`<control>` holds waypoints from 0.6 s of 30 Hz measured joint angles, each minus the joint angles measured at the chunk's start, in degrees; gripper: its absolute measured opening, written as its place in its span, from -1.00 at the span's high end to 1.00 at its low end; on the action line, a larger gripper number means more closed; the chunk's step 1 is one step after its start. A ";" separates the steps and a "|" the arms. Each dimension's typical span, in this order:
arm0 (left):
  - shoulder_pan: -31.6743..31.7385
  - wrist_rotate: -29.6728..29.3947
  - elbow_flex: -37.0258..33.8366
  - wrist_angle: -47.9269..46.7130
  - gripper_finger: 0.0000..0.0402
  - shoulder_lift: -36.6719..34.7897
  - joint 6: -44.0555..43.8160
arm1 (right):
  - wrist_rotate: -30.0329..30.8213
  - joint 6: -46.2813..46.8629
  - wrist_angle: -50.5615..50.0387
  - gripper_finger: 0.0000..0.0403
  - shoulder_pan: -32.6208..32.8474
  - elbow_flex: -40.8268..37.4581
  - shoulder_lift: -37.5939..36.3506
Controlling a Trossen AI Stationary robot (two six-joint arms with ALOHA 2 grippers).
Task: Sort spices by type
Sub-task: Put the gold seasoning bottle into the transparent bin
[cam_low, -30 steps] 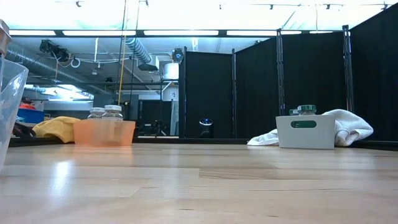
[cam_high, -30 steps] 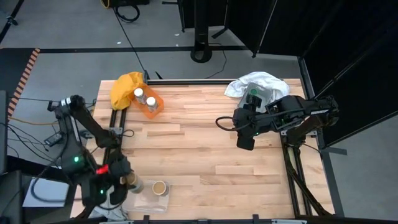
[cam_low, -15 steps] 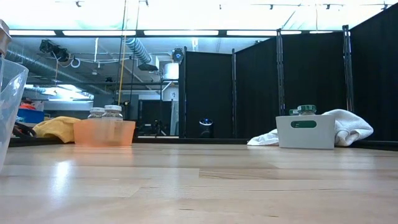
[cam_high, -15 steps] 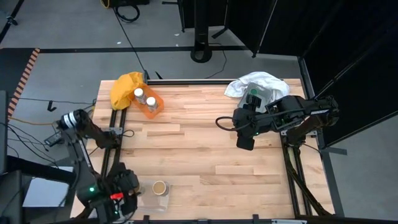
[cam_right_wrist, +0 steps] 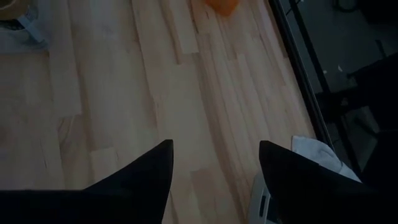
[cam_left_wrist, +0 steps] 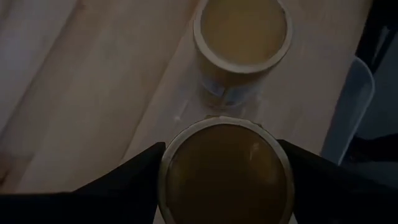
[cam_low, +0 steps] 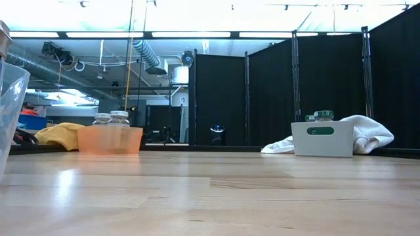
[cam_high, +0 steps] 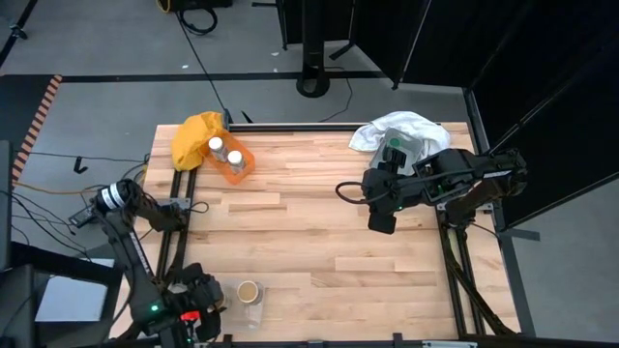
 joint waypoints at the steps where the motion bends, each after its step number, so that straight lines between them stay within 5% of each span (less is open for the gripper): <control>1: -0.02 0.12 -0.54 0.65 -0.41 0.00 -0.02 | 0.00 -0.01 0.00 -0.22 0.00 0.00 0.00; 18: 0.13 4.14 -2.97 1.47 -0.60 -0.46 -1.73 | -0.02 -1.10 -0.02 -0.26 0.00 0.00 0.00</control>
